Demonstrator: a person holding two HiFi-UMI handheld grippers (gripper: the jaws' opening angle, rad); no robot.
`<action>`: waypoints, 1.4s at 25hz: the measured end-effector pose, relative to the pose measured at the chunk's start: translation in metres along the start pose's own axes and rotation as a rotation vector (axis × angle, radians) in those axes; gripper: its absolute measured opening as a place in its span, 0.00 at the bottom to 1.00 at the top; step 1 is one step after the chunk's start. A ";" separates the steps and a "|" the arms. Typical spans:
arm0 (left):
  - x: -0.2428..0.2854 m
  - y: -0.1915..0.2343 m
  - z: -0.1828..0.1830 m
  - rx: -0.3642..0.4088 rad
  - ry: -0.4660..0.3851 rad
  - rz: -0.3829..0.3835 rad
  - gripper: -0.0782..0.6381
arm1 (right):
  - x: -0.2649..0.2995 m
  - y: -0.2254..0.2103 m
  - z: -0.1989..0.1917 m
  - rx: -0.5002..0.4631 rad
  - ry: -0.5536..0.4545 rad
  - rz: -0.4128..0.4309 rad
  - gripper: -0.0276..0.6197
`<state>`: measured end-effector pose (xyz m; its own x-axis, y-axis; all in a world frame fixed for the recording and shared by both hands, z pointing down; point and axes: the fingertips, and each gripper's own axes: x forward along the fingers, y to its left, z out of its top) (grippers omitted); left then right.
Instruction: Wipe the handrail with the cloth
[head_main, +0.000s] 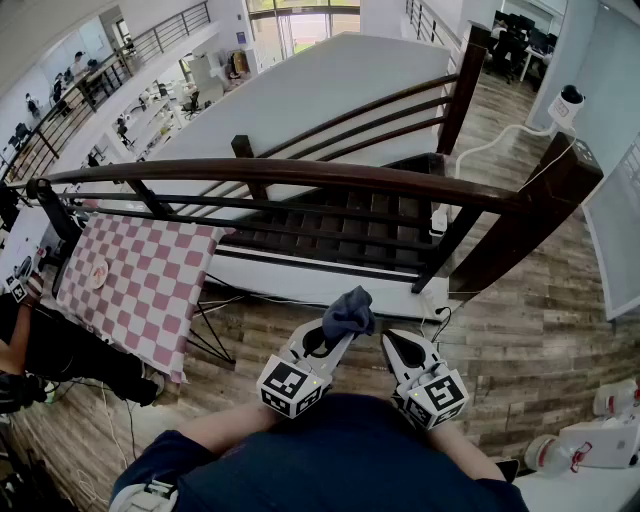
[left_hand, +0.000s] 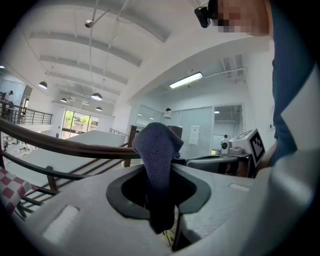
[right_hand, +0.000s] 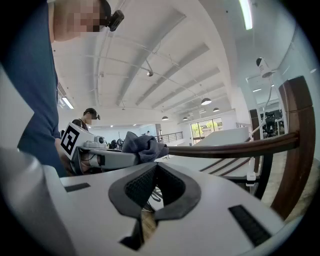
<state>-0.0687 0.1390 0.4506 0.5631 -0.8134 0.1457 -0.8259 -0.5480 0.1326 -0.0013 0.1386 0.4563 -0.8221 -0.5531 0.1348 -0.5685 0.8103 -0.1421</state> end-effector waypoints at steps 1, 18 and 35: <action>0.000 -0.001 0.000 0.000 0.000 0.002 0.24 | -0.001 -0.001 -0.001 -0.002 0.001 0.001 0.06; 0.029 -0.019 -0.003 0.004 0.011 0.092 0.24 | -0.020 -0.030 -0.003 0.009 -0.020 0.090 0.06; 0.094 0.056 -0.002 -0.035 0.000 0.159 0.24 | 0.029 -0.104 -0.008 0.013 0.031 0.081 0.06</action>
<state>-0.0619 0.0319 0.4737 0.4257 -0.8893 0.1673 -0.9030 -0.4055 0.1419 0.0340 0.0399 0.4829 -0.8640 -0.4798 0.1527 -0.5010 0.8493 -0.1664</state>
